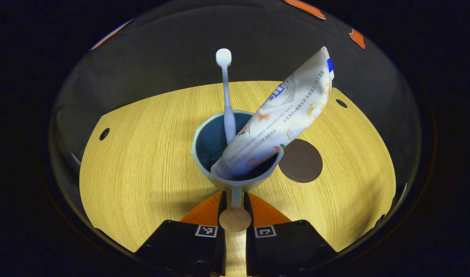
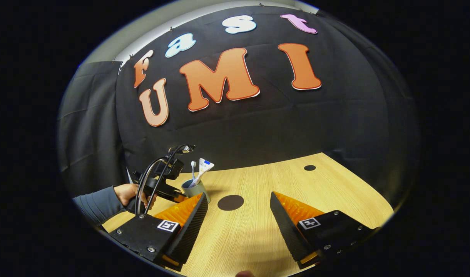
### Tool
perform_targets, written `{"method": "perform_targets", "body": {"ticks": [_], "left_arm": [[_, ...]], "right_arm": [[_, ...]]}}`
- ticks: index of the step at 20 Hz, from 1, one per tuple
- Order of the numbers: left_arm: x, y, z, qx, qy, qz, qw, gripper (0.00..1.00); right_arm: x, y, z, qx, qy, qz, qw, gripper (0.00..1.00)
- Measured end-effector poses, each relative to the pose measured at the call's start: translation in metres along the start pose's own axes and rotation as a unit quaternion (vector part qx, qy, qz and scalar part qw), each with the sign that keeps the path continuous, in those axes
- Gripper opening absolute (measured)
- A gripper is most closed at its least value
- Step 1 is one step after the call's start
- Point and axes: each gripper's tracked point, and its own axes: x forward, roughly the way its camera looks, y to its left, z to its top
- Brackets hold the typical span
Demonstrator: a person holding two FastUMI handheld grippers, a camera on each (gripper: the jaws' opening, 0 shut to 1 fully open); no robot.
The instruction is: Put the toothbrush and toothpaste on the desktop into the cup, then pick up the cup and place it on the coaster on the desktop.
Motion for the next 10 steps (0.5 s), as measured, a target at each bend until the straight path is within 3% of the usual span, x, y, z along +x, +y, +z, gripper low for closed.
{"method": "perform_targets", "body": {"ticks": [10], "left_arm": [[0.012,0.003,0.004,0.028,-0.032,-0.027,0.999,0.2]], "right_arm": [[-0.013,-0.012,0.003,-0.007,-0.007,-0.014,1.0,0.97]]}}
